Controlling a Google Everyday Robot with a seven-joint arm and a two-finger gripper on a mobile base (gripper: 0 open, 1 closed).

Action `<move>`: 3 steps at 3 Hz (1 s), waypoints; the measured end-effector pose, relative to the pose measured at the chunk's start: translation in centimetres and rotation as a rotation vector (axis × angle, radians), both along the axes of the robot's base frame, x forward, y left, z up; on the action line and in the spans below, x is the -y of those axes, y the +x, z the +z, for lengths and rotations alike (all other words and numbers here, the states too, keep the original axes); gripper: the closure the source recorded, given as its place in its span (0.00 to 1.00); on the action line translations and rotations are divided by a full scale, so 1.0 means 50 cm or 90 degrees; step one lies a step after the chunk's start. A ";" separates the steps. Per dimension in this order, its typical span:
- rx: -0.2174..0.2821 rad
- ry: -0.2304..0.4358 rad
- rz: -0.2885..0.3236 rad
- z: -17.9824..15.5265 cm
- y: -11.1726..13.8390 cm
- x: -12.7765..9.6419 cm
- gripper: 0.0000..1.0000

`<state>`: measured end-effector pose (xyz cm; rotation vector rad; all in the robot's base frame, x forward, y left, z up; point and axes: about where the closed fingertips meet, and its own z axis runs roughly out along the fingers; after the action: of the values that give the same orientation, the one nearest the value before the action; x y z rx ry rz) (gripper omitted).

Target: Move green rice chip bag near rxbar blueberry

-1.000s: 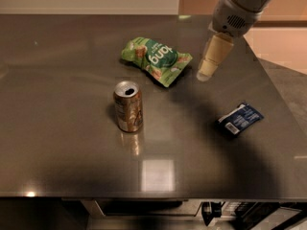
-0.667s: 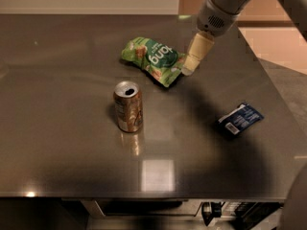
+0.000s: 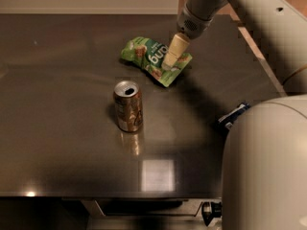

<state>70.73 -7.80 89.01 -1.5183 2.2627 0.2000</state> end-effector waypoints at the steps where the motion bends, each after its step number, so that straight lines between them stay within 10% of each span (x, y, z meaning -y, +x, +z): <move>1: -0.020 0.017 -0.001 -0.033 0.027 -0.040 0.00; 3: -0.067 0.036 0.004 -0.081 0.032 -0.079 0.16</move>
Offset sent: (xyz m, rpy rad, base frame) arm 0.0193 0.0465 -0.0385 0.0644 0.1150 0.0223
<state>72.35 -3.83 84.94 -1.5199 2.3120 0.3493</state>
